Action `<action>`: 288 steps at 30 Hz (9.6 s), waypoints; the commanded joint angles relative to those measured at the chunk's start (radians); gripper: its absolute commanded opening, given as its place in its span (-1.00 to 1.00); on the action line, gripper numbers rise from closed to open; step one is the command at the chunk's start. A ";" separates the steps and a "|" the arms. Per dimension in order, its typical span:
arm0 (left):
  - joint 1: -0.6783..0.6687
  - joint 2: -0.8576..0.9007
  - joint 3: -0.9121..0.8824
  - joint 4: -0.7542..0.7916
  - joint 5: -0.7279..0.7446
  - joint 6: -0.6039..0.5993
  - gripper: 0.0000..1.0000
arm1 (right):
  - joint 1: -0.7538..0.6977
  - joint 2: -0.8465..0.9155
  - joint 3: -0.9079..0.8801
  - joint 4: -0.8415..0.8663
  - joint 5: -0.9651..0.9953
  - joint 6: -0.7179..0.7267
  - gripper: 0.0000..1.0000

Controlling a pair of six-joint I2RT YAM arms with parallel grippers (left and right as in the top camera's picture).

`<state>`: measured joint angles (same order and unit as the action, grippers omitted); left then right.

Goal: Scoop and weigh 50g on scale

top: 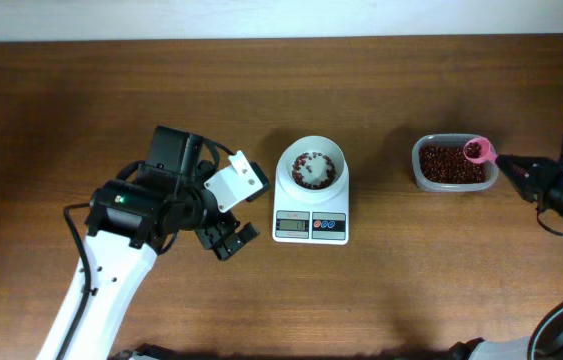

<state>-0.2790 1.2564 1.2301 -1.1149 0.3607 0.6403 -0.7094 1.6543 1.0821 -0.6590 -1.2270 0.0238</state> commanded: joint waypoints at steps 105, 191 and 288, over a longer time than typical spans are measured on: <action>0.004 -0.011 0.016 -0.002 0.018 0.019 0.98 | 1.131 -0.172 0.017 0.268 1.083 -0.387 -0.92; 0.004 -0.011 0.016 -0.002 0.017 0.019 0.98 | 0.537 -0.050 0.028 0.073 1.318 -0.151 -0.92; 0.004 -0.011 0.016 -0.002 0.017 0.019 0.98 | 0.138 -0.042 0.029 -0.006 0.085 0.063 -0.92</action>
<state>-0.2790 1.2564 1.2308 -1.1156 0.3634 0.6403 -0.6285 1.6169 1.1126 -0.6655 -1.1038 0.0872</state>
